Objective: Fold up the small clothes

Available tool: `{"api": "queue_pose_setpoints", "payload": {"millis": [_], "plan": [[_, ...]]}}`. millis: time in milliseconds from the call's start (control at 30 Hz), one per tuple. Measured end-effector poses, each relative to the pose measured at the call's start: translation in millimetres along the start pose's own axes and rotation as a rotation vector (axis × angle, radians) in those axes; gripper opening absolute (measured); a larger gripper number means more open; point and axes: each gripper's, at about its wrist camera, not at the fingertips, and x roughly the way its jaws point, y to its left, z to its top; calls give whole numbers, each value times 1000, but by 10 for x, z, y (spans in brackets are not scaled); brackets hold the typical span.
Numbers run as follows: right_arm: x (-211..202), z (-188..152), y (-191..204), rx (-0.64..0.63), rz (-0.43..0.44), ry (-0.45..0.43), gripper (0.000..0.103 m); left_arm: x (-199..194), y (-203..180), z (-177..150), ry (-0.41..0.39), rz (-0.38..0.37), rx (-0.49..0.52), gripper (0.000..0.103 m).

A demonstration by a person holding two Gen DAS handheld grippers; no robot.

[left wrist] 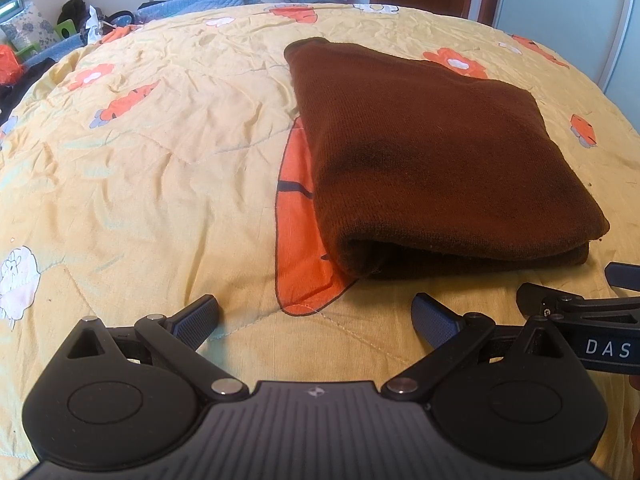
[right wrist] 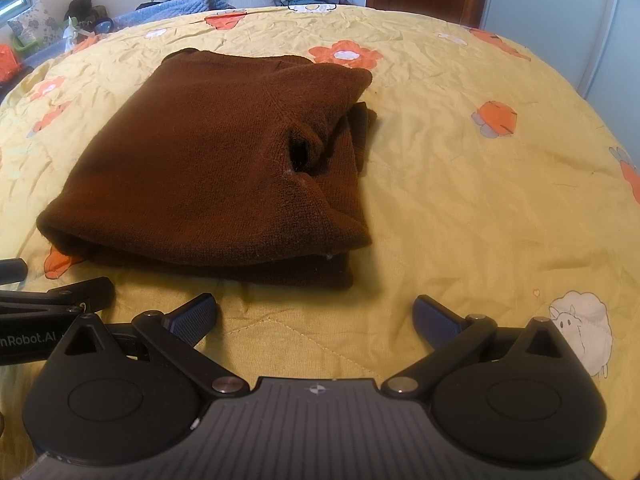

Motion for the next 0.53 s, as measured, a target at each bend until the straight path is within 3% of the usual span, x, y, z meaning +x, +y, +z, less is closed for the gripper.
{"api": "queue_pose_setpoints", "payload": {"millis": [433,533], "plan": [[1,-3,3,0,0,-2,103,-11,16,-69,-52,-1,7,103],[-2,-9,3,-2,1,-2,103,-105,52,-91,-117,3,-1,103]]}}
